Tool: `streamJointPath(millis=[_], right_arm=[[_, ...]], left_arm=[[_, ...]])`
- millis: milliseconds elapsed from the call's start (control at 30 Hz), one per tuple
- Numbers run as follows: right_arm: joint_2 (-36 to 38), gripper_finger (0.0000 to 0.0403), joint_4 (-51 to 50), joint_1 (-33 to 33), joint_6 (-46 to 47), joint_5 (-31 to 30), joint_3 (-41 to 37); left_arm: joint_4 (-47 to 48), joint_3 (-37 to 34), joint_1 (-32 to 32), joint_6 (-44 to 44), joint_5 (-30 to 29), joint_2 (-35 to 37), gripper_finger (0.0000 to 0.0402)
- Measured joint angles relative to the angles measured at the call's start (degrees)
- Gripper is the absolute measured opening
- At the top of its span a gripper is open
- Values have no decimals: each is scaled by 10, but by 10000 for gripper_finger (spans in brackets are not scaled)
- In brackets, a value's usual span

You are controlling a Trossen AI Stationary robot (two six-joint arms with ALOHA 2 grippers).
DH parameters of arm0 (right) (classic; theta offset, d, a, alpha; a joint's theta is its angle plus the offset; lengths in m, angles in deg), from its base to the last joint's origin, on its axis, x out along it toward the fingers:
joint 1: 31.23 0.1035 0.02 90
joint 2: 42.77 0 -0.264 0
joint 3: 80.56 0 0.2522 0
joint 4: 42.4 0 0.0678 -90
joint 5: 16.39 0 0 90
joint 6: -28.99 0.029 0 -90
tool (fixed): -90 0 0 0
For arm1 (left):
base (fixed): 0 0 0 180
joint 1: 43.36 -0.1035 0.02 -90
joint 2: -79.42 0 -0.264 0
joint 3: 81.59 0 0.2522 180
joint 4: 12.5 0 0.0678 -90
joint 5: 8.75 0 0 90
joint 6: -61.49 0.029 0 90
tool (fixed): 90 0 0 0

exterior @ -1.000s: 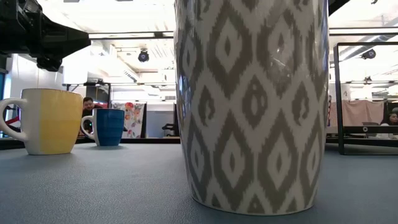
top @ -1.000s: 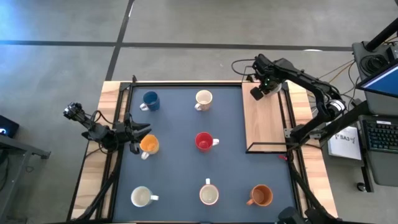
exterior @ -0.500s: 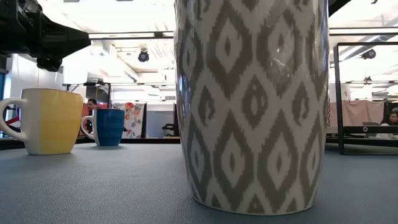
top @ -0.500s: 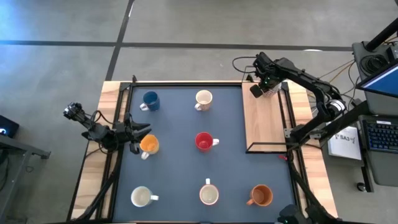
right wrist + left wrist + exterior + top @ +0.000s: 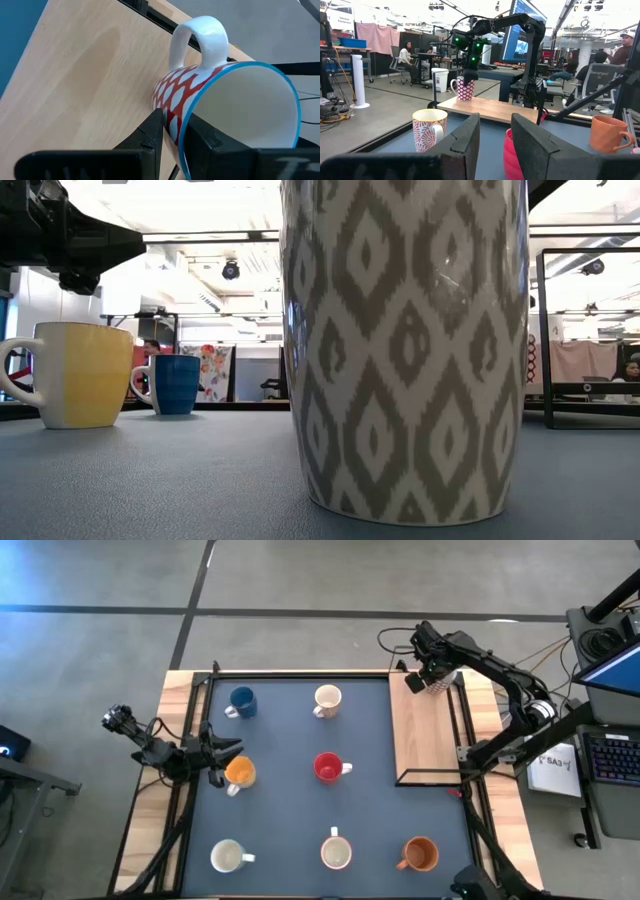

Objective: Place coffee mugs
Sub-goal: Put the red patterned mug on the shelf

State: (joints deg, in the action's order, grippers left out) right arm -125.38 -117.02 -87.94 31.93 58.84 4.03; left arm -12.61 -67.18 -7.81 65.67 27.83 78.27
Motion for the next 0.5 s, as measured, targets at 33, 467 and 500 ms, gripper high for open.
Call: streamJointPath(millis=[33, 467, 500], right_arm=[[0, 52, 1, 0, 0, 0, 0], [0, 52, 4, 0, 16, -2, 0], [1, 52, 4, 0, 16, -2, 0]], left_arm=[[0, 0, 0, 0, 0, 0, 95], [0, 0, 0, 0, 0, 0, 95], [0, 0, 0, 0, 0, 0, 95]])
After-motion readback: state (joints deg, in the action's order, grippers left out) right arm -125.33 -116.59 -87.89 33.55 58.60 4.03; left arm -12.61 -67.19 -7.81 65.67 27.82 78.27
